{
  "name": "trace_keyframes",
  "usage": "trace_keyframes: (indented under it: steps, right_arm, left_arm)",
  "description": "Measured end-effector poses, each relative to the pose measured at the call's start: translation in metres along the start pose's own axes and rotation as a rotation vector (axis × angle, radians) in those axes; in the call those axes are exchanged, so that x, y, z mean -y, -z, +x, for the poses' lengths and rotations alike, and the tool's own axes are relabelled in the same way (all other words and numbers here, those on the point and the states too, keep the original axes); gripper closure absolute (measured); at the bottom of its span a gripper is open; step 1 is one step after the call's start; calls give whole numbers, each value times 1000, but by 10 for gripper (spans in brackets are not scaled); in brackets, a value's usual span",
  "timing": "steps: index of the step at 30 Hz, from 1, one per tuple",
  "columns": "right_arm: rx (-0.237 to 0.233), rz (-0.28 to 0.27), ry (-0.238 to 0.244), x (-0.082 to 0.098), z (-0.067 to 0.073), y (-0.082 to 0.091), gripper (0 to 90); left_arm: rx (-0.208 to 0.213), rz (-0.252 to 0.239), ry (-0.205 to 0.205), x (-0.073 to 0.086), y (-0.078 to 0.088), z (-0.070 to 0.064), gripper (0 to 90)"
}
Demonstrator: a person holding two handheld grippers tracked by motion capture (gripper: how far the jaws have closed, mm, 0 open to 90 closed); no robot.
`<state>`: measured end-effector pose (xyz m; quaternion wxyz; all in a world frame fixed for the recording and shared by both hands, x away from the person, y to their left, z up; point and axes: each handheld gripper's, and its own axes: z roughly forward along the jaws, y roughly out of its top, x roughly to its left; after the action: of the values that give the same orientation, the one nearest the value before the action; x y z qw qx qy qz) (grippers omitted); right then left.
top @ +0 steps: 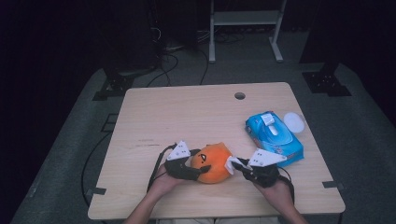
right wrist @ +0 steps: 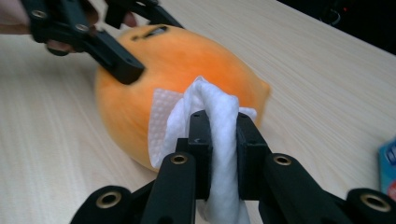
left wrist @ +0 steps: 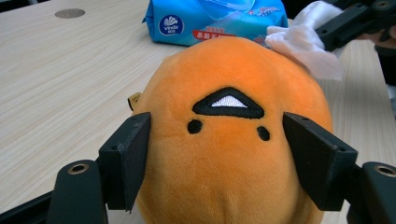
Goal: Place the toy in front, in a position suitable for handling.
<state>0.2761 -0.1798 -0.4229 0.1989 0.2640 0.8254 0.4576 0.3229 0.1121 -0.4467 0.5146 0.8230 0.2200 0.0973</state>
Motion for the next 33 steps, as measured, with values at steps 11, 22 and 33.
trace_keyframes:
  steps: [11, 22, 33]
  right_arm:
    - [-23, -6, 54, -7, 15, -6, 789]
    - [-63, -18, 35, -5, 20, -7, 789]
    - [-40, -18, -19, -2, 9, -9, 789]
  left_arm:
    - [-1, 6, -5, 0, -2, 1, 278]
    - [3, 11, -20, -2, -3, 0, 278]
    - [17, 26, -32, -6, 9, -5, 189]
